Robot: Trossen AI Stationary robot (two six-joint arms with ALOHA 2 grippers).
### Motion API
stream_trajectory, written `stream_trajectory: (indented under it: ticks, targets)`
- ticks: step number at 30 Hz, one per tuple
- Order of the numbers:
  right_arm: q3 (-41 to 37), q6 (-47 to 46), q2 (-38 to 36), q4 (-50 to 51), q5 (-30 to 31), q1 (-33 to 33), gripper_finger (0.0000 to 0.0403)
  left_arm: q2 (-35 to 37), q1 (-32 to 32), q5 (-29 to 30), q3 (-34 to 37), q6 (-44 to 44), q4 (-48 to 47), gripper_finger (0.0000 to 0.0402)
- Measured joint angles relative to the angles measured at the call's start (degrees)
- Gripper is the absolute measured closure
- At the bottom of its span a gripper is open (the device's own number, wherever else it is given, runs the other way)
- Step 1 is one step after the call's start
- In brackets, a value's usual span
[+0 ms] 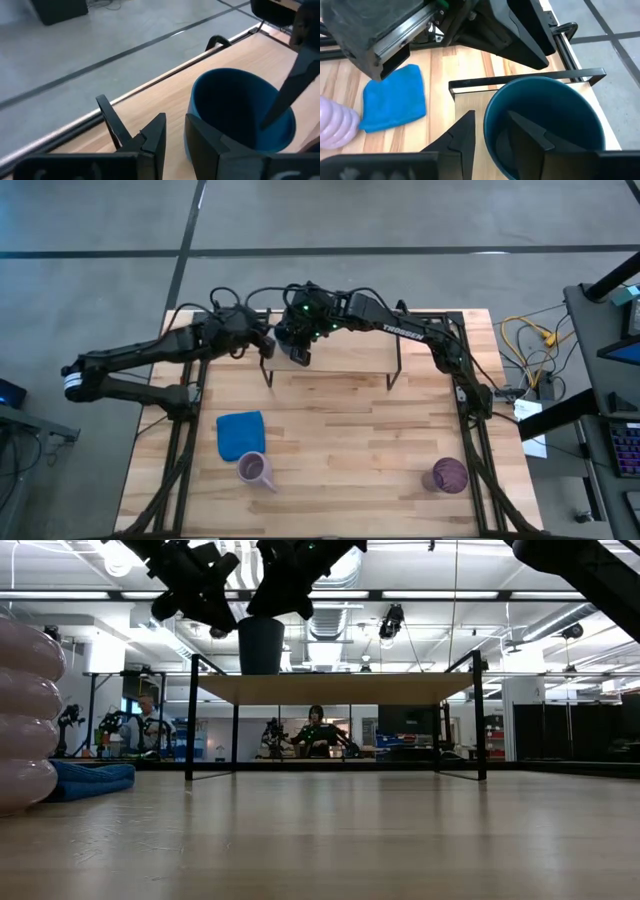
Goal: Stack small to large cups/mugs on shelf
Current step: Put the light purple mug on the shelf
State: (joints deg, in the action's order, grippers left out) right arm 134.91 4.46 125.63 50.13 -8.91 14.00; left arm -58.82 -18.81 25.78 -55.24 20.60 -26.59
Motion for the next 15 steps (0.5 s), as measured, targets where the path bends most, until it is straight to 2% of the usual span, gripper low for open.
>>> stream_trajectory:
  ticks: [5, 8, 12, 15]
  targets:
    - [0.0, -3.2, -3.0, -0.1, -0.4, -0.6, 0.0302, 3.0, 0.0, -0.4, 0.0, -1.7, -0.2, 0.0343]
    - [0.1, -3.5, -6.0, 0.9, -2.6, -1.9, 0.0309, 5.7, 0.0, -3.7, -0.3, -1.6, 0.0, 0.0343]
    - [0.1, -6.3, -10.1, 5.2, -5.1, -4.3, 0.0316, 9.9, 0.0, -14.5, -0.5, -0.5, 0.0, 0.0343]
    - [0.1, -8.4, -12.7, 11.5, -5.1, -6.8, 0.0316, 12.5, 0.3, -23.5, -0.5, 5.3, -1.1, 0.0343]
